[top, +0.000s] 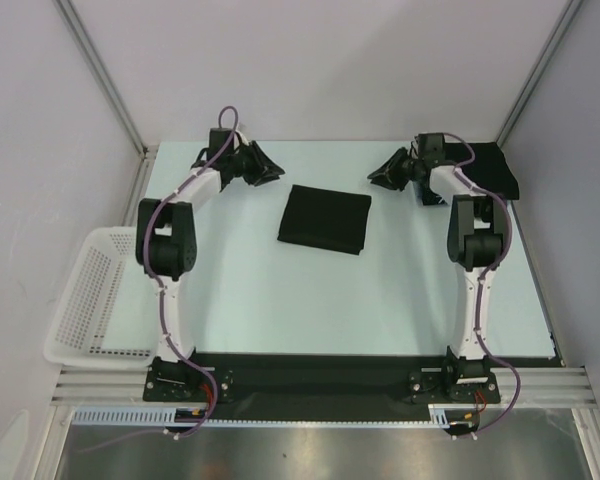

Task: Fold and stack the t-shirts
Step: Fold the tshirt

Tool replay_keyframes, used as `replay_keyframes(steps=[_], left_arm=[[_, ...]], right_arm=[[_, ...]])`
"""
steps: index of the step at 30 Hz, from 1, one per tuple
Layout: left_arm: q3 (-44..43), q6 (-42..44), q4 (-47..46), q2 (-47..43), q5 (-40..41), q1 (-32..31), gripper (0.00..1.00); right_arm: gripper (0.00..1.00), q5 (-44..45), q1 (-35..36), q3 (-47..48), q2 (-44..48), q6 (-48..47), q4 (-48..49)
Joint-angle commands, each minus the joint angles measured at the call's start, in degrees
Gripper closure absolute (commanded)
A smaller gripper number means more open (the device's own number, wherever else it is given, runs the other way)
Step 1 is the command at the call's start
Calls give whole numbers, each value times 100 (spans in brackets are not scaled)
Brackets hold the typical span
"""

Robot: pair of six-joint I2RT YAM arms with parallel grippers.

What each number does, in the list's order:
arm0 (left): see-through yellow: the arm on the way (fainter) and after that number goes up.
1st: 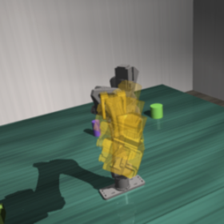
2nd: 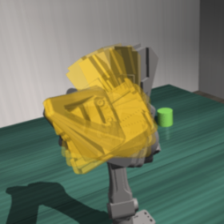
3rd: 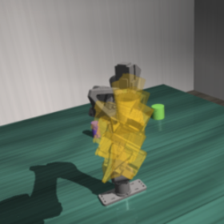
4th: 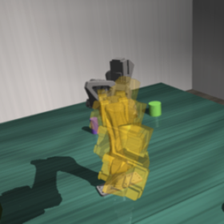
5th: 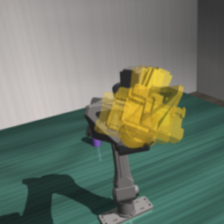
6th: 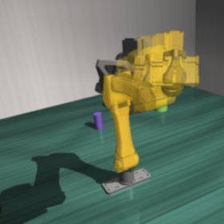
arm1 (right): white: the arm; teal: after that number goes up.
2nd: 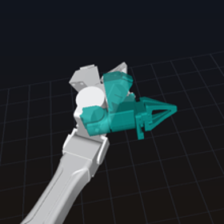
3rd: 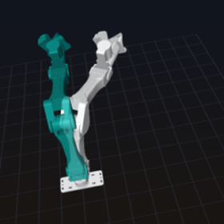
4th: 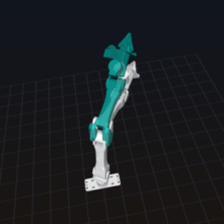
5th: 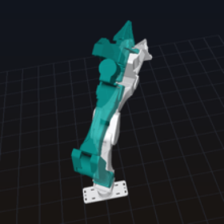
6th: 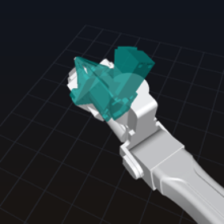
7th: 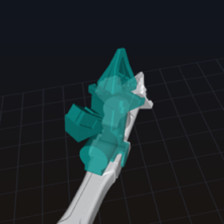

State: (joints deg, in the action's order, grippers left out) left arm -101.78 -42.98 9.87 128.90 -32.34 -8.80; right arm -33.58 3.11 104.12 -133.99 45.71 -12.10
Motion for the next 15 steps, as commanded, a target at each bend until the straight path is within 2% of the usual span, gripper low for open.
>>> replay_keyframes(steps=[1, 2, 4, 5, 6, 7, 11, 15], left_arm=[[920, 107, -528, -1164, -105, -306, 65], [1575, -207, -765, -1374, -211, -350, 65], [2360, -970, -2028, -1508, -571, -465, 67], [2973, -1132, -2424, -1560, -581, -508, 68], [3162, -1220, -2924, -1570, -581, -605, 68], [3251, -1178, -3025, -1544, -589, -658, 68], [3260, -1168, -3533, -1061, -783, -887, 68], [3498, -1336, -3966, -700, -783, -843, 69]], right_arm=[[71, -130, 241, -238, 979, -476, -716], [71, -435, 294, -504, 1111, -189, -167], [71, -692, 505, -1336, 1392, 147, 512], [71, -867, 584, -1585, 1437, 427, 1081], [72, -930, 655, -1770, 1464, 534, 1296], [74, -1000, 795, -2111, 1473, 639, 1715], [82, -1343, 1068, -2719, 1359, 737, 2289], [86, -1730, 1051, -3563, 1095, 1097, 3317]])
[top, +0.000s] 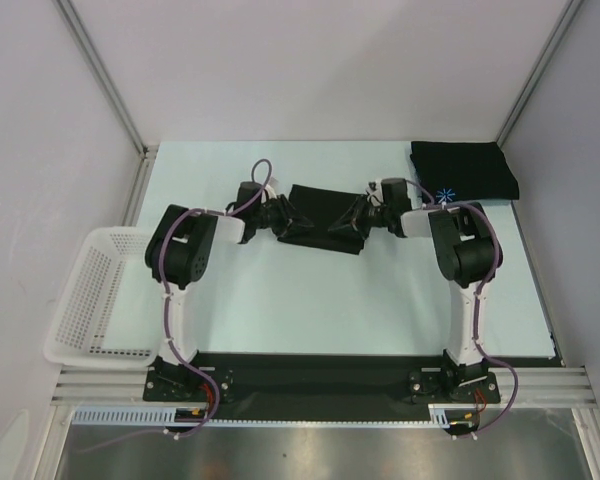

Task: Fold and stack the t-shirts
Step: Fold the tshirt

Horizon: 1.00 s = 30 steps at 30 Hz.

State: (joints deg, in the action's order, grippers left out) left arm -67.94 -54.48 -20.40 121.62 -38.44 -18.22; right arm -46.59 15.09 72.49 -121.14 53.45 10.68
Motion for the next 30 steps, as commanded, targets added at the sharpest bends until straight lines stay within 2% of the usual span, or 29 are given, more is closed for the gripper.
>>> replay_keyframes(steps=[1, 6, 9, 13, 17, 20, 22, 25, 30], left_arm=[[141, 23, -887, 72, -112, 117, 70], [167, 1148, 386, 64, 125, 274, 71], [290, 1755, 949, -261, 310, 336, 70], [185, 2546, 1907, -981, 626, 301, 67], [194, 2539, 2295, -1649, 803, 284, 65], [264, 2101, 1911, -1774, 610, 257, 65], [281, 1696, 1672, -1590, 400, 196, 65], [430, 1118, 779, -1283, 240, 161, 65], [642, 684, -51, -667, 91, 169, 69]], right_arm=[[86, -474, -182, -550, -217, 324, 1277], [86, -526, -673, -1446, -69, -114, 1289], [86, -553, -867, -1553, 343, -721, 639], [86, -334, -1061, -1301, 994, -1564, -834], [85, -158, -991, -983, 1390, -1795, -1428], [85, -122, -737, -764, 1348, -1418, -1192], [84, -157, -578, -658, 1199, -1005, -790], [83, -149, -183, -429, 839, -601, -367], [80, -158, 204, -393, 180, -151, 303]])
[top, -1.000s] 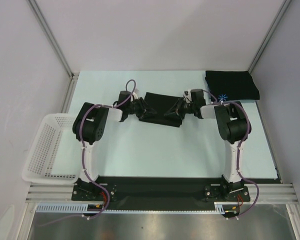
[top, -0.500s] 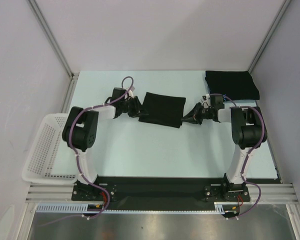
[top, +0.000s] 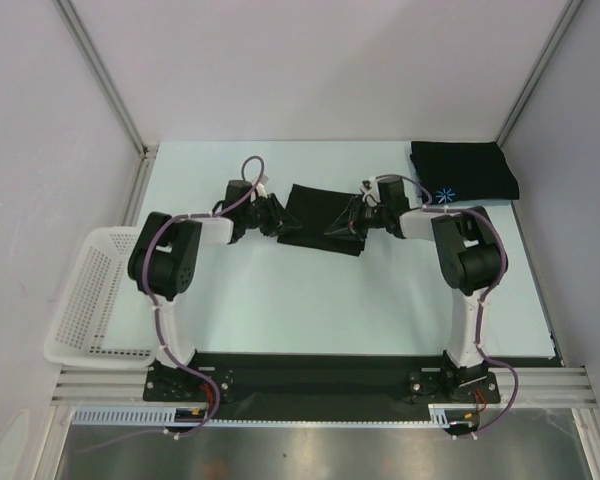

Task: Fold and stack the t-shirts
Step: Fold the tshirt

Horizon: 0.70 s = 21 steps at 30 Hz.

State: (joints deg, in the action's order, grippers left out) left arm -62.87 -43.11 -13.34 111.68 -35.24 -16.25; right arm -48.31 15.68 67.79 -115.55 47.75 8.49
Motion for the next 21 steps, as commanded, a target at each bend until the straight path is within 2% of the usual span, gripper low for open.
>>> replay_keyframes(steps=[1, 6, 11, 15, 17, 21], left_arm=[[135, -470, -784, 433, -228, -27, 70], [284, -137, -494, 548, 52, 78, 71], [451, 592, 314, 294, 263, 228, 71], [416, 1146, 991, -372, 466, 228, 68], [434, 1165, 1202, -628, 448, 210, 67], [486, 1069, 1685, -1384, 702, 193, 66]], right_arm=[[80, -2, 180, 77, -485, 428, 557], [81, -99, 120, -405, -645, 139, 583], [81, -134, -504, -1373, -57, -194, 497], [81, -152, -926, -1514, 435, -1107, -582], [80, -169, -1180, -1575, 752, -1302, -831], [77, 267, -1419, -1559, 1498, -1768, -2101]])
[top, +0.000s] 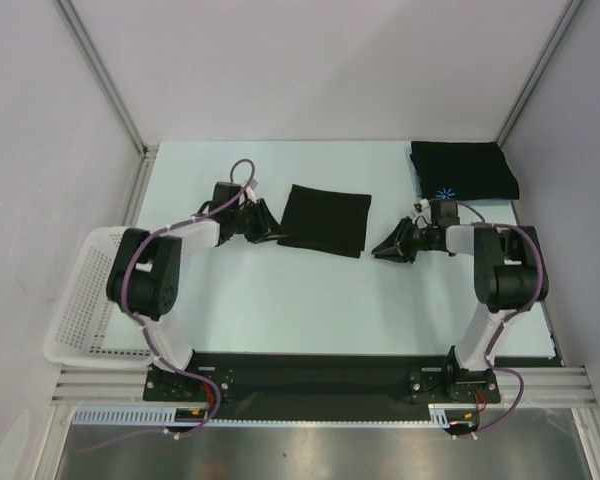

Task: Fold and stack the t-shirts
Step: Fold the tshirt

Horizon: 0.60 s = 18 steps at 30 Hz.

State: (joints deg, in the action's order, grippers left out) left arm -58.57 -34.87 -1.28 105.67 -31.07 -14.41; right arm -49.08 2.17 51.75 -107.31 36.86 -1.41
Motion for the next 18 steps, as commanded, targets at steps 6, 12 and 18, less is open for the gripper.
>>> replay_keyframes(steps=[6, 12, 18], left_arm=[[1336, -1571, -150, -2505, 1093, -324, 48], [3149, -4491, -2499, -2965, 2636, -1808, 35], [2474, -5055, -2711, -1982, 3300, -2935, 34]], right_arm=[[50, 1346, -86, 301, 1834, -1251, -2521], [40, 2041, -94, 512, 2337, -1392, -3145], [38, 1807, -77, 328, 2592, -1305, -3156]])
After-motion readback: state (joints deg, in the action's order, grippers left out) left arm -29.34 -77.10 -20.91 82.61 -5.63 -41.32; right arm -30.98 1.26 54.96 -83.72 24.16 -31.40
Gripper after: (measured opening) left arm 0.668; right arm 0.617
